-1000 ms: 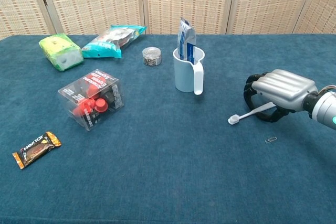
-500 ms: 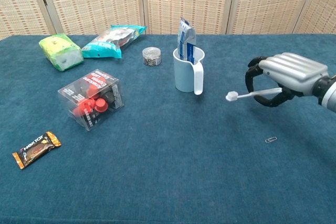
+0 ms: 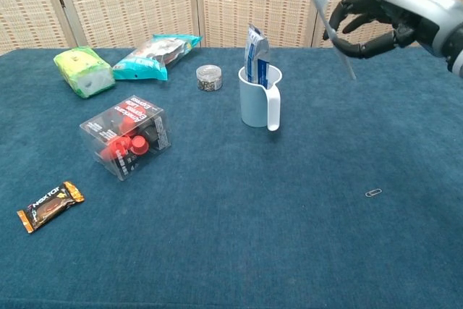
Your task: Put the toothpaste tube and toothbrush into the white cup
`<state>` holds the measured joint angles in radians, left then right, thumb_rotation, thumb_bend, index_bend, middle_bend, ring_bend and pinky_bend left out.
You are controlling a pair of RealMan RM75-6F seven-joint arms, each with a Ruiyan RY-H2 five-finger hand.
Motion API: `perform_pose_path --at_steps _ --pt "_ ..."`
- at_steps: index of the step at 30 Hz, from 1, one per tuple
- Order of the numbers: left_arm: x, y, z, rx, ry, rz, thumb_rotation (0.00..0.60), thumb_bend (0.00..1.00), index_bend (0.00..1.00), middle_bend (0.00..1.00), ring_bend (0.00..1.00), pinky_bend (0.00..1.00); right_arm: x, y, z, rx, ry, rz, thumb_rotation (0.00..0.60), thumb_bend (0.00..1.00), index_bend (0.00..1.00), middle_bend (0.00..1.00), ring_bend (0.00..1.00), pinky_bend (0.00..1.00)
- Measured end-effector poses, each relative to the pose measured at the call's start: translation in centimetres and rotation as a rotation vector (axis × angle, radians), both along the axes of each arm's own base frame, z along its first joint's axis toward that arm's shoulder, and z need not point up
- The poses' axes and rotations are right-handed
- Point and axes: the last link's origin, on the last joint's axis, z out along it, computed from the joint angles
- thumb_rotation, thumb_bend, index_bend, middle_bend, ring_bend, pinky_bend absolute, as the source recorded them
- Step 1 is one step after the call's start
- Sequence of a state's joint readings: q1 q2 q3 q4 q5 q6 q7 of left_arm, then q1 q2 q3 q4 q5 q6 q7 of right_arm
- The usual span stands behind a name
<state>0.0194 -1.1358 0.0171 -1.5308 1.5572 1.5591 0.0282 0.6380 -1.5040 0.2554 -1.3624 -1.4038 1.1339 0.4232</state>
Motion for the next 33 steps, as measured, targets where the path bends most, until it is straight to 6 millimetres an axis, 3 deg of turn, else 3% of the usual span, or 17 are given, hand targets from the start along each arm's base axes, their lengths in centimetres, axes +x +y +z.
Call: perform_pose_path --at_steps 11,20,33 --pt "-0.1 -0.3 0.3 0.003 0.004 0.016 0.600 0.31 0.35 0.14 0.12 0.19 4.6 -3.9 -1.3 0.126 -0.286 -0.083 0.600 0.39 0.64 0.43 0.16 0.25" --pt "-0.3 -0.4 0.4 0.001 0.006 0.028 0.600 0.31 0.35 0.14 0.12 0.19 5.7 -6.3 -3.0 0.179 -0.394 -0.172 0.600 0.39 0.64 0.43 0.16 0.25" --pt "-0.4 -0.2 0.4 -0.002 0.008 0.032 0.600 0.31 0.35 0.14 0.12 0.19 6.5 -8.0 -4.9 0.239 -0.472 -0.232 0.600 0.38 0.64 0.43 0.16 0.24"
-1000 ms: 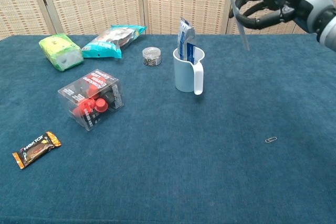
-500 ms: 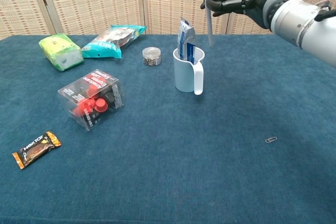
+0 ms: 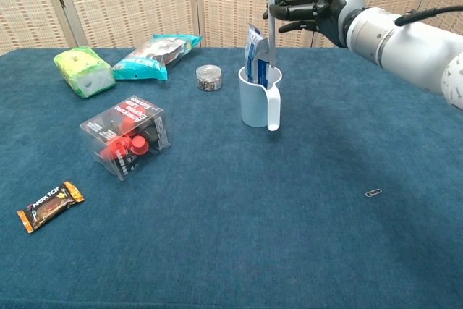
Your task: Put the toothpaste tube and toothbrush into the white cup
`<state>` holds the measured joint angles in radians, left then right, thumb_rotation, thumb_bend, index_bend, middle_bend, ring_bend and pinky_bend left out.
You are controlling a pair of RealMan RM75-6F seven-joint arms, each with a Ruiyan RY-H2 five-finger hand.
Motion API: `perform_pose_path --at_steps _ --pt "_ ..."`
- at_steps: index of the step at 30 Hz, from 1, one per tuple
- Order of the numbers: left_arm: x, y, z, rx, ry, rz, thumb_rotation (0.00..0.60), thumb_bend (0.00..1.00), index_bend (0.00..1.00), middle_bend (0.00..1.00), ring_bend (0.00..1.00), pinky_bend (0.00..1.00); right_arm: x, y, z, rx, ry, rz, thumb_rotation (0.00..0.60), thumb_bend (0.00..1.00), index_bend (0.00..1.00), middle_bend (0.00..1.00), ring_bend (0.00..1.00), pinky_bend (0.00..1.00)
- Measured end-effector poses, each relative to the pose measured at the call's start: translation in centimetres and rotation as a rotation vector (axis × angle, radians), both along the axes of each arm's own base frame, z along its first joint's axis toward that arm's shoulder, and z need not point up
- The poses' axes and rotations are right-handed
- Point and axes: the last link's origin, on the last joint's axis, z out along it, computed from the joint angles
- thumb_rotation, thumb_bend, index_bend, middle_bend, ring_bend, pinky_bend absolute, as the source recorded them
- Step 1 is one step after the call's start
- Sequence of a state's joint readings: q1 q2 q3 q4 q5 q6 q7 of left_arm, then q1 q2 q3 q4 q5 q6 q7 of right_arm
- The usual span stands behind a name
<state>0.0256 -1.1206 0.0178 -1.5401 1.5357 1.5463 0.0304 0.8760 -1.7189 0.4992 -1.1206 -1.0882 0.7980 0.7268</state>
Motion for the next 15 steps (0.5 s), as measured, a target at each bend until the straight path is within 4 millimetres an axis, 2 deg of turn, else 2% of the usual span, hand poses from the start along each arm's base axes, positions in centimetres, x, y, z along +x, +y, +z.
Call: perform_pose_path --at_steps 7,12,14,15 --pt "-0.2 0.0 0.0 0.000 0.006 0.007 0.600 0.31 0.35 0.14 0.12 0.19 -0.1 -0.4 -1.1 0.020 0.006 -0.008 0.600 0.38 0.64 0.43 0.16 0.24" --pt "-0.3 -0.1 0.1 0.001 0.009 0.015 0.600 0.31 0.35 0.14 0.12 0.19 -0.4 -0.7 -1.8 0.035 0.017 -0.009 0.600 0.38 0.64 0.40 0.16 0.23" --pt "-0.4 -0.1 0.1 0.001 0.010 0.017 0.600 0.31 0.35 0.14 0.12 0.19 -0.6 -0.8 -2.0 0.042 0.027 -0.011 0.600 0.39 0.60 0.37 0.16 0.20" --pt "-0.4 -0.1 0.1 0.001 0.011 0.018 0.600 0.31 0.35 0.14 0.12 0.19 -0.7 -0.8 -2.1 0.046 0.030 -0.010 0.600 0.39 0.55 0.35 0.15 0.18"
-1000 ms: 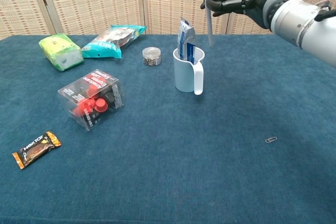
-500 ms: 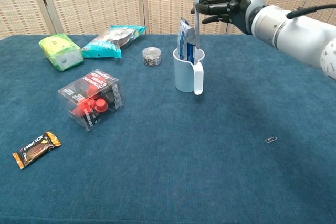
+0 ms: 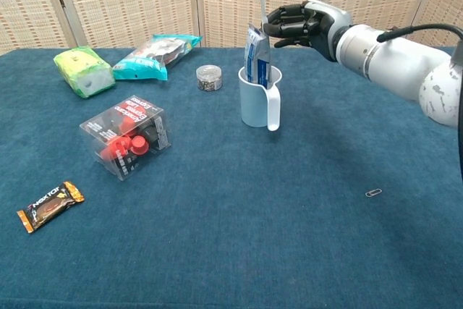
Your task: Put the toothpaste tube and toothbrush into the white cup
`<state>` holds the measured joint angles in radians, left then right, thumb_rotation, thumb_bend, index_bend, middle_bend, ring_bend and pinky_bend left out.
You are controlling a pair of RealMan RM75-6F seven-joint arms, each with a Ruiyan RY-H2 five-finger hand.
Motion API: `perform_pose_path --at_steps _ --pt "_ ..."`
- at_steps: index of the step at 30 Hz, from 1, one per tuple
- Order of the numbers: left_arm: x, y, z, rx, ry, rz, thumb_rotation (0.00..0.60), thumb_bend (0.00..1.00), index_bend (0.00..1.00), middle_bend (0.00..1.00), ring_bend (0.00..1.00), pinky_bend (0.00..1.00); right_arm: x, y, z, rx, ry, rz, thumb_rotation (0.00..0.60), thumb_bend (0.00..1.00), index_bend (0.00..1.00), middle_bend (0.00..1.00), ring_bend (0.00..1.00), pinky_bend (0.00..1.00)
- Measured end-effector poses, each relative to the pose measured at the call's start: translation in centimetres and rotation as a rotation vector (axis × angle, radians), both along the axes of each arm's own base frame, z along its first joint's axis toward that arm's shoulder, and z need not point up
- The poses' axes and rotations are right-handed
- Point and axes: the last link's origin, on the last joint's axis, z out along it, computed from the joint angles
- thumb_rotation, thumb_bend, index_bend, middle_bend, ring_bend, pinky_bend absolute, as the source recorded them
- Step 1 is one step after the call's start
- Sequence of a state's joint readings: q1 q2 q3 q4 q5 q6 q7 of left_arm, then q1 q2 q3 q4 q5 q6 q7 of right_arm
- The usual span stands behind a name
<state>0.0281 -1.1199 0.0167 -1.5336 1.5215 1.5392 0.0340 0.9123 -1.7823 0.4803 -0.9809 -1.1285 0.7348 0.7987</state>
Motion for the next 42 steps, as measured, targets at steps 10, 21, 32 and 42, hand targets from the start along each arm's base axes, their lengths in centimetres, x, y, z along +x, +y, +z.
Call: perform_pose_path --at_steps 10,21,32,42 --pt "0.2 0.2 -0.1 -0.003 0.001 -0.006 0.600 0.31 0.35 0.14 0.12 0.19 -1.4 0.3 0.3 0.008 0.038 0.025 0.600 0.39 0.01 0.15 0.04 0.09" --pt "0.9 0.9 -0.2 0.009 -0.012 -0.043 0.600 0.31 0.35 0.14 0.12 0.19 -4.0 2.0 4.1 -0.110 0.256 0.140 0.600 0.41 0.00 0.14 0.03 0.07" --pt "2.4 2.5 -0.4 0.030 -0.019 -0.115 0.600 0.31 0.34 0.14 0.12 0.19 -8.9 8.4 11.5 -0.287 0.592 0.179 0.600 0.42 0.00 0.14 0.03 0.07" --pt "3.5 3.2 -1.1 0.028 -0.033 -0.152 0.600 0.31 0.33 0.14 0.12 0.19 -15.7 18.0 16.8 -0.341 0.811 0.091 0.600 0.42 0.00 0.14 0.03 0.07"
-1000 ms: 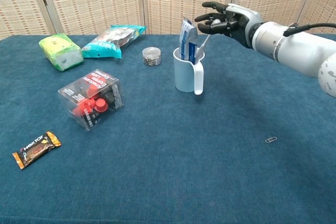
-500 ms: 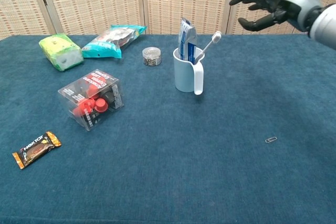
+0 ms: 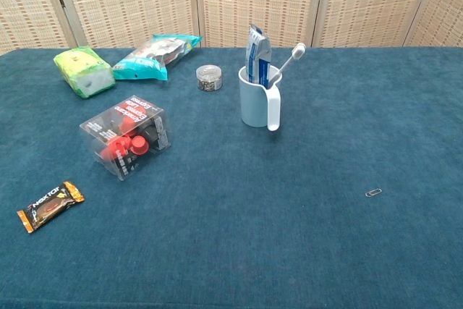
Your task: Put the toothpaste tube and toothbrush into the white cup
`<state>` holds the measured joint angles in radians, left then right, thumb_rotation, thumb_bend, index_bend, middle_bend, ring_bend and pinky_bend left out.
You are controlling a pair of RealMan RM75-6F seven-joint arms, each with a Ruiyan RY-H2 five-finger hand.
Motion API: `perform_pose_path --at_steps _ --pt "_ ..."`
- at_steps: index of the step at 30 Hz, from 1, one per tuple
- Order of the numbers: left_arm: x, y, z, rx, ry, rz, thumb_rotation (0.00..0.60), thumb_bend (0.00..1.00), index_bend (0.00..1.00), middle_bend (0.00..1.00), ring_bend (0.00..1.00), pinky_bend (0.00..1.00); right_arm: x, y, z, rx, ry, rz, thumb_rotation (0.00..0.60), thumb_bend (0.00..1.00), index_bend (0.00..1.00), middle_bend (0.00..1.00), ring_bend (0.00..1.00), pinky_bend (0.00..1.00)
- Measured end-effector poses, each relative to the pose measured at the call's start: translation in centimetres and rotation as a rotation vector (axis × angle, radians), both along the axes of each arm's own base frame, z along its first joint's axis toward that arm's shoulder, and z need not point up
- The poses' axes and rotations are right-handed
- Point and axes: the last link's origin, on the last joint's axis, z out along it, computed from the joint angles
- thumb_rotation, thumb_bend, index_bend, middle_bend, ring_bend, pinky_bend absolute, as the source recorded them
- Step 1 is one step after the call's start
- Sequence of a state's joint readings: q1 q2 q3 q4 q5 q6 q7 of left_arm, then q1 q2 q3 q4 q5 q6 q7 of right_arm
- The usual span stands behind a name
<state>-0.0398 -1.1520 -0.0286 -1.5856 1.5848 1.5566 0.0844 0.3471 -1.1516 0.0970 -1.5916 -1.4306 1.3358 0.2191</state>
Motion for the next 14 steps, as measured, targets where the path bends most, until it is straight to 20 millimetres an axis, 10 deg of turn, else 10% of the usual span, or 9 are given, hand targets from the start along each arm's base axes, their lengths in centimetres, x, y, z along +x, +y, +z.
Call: perform_pose_path --at_steps 14 --pt "0.8 -0.2 -0.5 0.002 0.002 -0.008 0.600 0.31 0.32 0.14 0.12 0.19 -5.3 10.2 0.8 -0.045 0.042 -0.091 0.600 0.42 0.00 0.13 0.03 0.07"
